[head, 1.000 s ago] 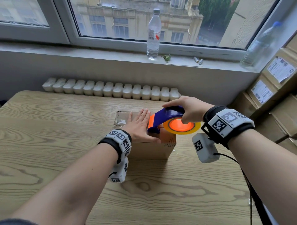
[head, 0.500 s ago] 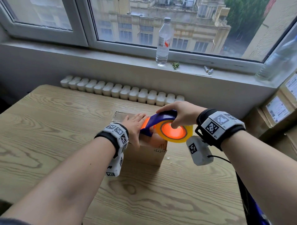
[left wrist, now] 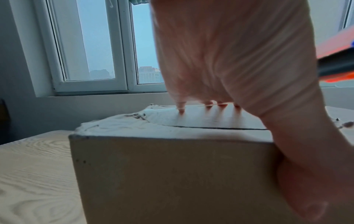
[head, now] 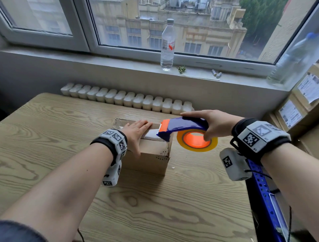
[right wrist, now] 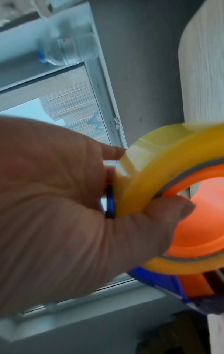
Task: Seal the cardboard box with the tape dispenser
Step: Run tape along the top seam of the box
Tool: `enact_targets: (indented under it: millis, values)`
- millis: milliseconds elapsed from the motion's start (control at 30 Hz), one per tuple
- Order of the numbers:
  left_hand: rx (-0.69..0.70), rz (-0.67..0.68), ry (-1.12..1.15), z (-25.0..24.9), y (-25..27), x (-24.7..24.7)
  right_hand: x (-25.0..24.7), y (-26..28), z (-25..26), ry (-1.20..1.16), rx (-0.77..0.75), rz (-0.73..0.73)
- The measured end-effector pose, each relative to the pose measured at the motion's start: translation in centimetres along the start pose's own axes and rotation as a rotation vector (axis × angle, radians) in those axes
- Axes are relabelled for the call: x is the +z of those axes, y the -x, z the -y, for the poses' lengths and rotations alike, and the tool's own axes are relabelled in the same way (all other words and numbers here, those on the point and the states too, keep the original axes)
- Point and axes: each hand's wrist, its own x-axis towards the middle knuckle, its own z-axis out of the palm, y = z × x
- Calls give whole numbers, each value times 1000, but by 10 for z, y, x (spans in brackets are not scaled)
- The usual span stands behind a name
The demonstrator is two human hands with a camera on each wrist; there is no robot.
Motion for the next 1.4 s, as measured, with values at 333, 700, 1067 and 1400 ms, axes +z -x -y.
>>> enact_targets:
  millis: [333,700,1067,1400]
  values:
    - [-8,12,153,-25,-7,0,22,4,-18,38,47,-62]
    - [28,-165,220,-63,-25,19,19,-5,-16,39,31,14]
    - [-78,-207,273,-72,-28,17,17,-7,-27,-150,14,71]
    - [-161,-233,340,-89,-29,15,18,-2,-41,-39,39,65]
